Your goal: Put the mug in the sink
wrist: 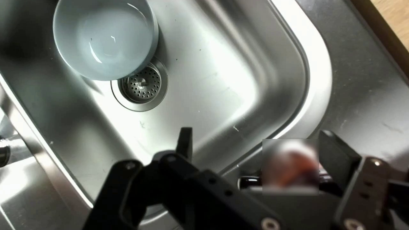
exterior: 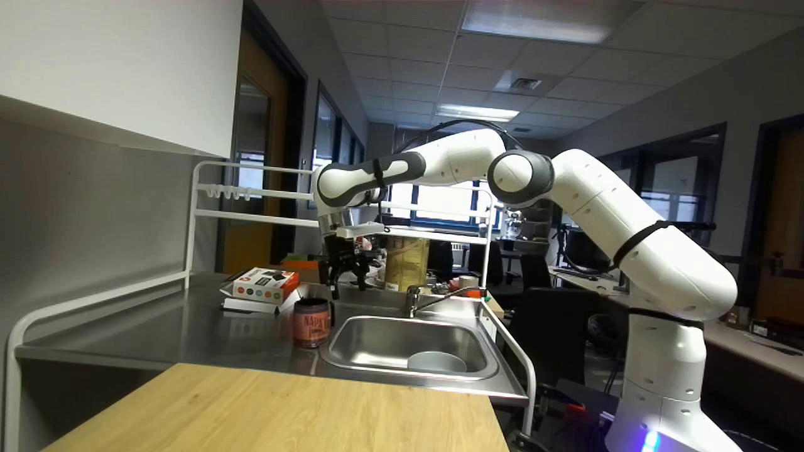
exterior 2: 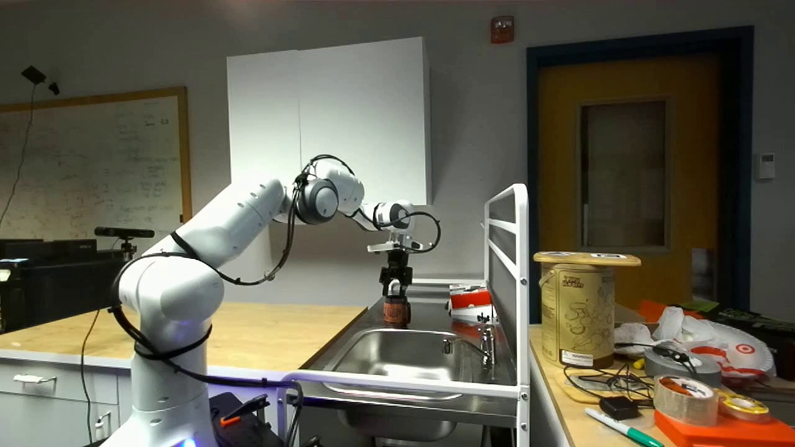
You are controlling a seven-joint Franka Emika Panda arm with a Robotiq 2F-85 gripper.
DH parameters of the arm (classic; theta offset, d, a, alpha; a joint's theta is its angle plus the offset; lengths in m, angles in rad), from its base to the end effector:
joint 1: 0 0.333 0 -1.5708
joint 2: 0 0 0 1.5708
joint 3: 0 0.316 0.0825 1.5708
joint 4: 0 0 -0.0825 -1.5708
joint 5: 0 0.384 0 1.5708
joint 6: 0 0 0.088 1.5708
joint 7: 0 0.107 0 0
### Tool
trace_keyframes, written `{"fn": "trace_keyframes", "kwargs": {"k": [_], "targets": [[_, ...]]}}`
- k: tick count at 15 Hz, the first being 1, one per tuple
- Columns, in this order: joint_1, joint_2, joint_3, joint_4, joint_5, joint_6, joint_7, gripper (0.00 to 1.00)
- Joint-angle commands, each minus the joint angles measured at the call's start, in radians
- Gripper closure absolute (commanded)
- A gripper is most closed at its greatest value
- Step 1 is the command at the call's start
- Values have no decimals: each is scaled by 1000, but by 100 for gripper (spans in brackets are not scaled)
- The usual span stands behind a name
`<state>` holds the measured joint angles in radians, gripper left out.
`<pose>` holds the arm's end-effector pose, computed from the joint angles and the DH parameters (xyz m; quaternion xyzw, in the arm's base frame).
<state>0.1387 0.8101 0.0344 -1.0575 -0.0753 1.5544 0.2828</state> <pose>0.7197 0.1098 0.3291 0.9861 -0.0522 -0.1463 0.0587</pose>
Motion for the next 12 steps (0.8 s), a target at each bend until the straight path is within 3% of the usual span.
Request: {"fn": "trace_keyframes", "kwargs": {"k": [1, 6, 12], "targets": [[-8, 139, -6, 236, 57, -85, 1, 0], [-6, 226, -17, 391, 73, -118, 26, 0], [-37, 305, -5, 447, 73, -132, 60, 0]]}}
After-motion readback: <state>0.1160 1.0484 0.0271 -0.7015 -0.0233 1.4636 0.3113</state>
